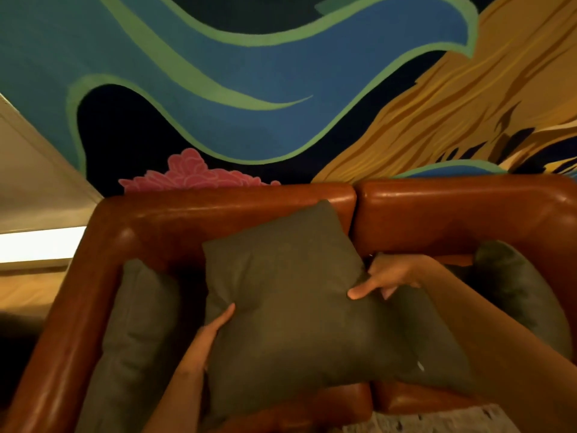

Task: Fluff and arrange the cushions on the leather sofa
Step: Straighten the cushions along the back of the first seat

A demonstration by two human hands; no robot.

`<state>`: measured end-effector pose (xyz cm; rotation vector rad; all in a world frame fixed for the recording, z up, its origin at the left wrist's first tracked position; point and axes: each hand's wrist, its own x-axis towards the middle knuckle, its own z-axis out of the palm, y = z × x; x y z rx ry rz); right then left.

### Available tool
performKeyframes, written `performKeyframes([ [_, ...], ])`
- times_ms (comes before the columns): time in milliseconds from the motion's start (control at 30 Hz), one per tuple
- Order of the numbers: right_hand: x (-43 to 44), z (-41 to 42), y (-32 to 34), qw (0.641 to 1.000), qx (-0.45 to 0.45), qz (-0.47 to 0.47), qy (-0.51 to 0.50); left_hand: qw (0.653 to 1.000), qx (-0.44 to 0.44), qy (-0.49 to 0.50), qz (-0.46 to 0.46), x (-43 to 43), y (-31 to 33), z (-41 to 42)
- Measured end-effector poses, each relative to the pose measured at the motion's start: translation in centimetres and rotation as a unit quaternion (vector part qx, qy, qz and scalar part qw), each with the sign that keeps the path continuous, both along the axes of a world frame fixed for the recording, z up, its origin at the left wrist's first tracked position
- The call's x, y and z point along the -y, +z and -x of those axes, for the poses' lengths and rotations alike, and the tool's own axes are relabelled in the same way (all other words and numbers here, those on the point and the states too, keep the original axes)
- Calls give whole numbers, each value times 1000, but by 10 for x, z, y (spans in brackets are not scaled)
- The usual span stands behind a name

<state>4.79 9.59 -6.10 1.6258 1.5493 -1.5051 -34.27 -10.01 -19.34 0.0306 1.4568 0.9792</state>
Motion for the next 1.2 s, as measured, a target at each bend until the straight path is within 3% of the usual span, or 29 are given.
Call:
performKeyframes([
  [67, 2, -3, -19, 996, 71, 5, 44, 997, -43, -55, 11, -39, 43, -34],
  [167, 5, 10, -37, 996, -3, -55, -74, 964, -223, -140, -23, -74, 42, -35],
  [200, 5, 21, -39, 989, -44, -82, -116, 925, -311, -218, -18, -80, 45, -39],
  [267, 5, 48, -37, 975, -90, -168, -118, 771, -497, -399, -14, -92, 54, -55],
  [333, 2, 72, -34, 947, -62, -316, 8, 621, -600, -502, -41, -97, 59, -79],
  [400, 3, 93, -30, 886, 0, -432, 169, 540, -625, -559, -77, -94, 61, -94],
  [433, 7, 103, -31, 856, 26, -456, 241, 523, -627, -572, -84, -93, 57, -96],
  [533, 33, 124, -59, 809, 89, -402, 420, 508, -619, -589, -105, -85, 41, -96],
  [600, 51, 126, -89, 811, 114, -348, 456, 509, -605, -599, -124, -77, 28, -99],
  [767, 83, 106, -141, 845, 161, -268, 434, 494, -537, -676, -103, -34, -31, -102],
  [867, 98, 92, -163, 863, 189, -229, 408, 505, -519, -683, -98, -15, -52, -97],
  [1033, 104, 76, -170, 878, 186, -230, 376, 490, -526, -693, -48, 4, -59, -63],
  [1200, 93, 89, -163, 892, 150, -250, 344, 508, -525, -682, -28, -6, -48, -48],
])
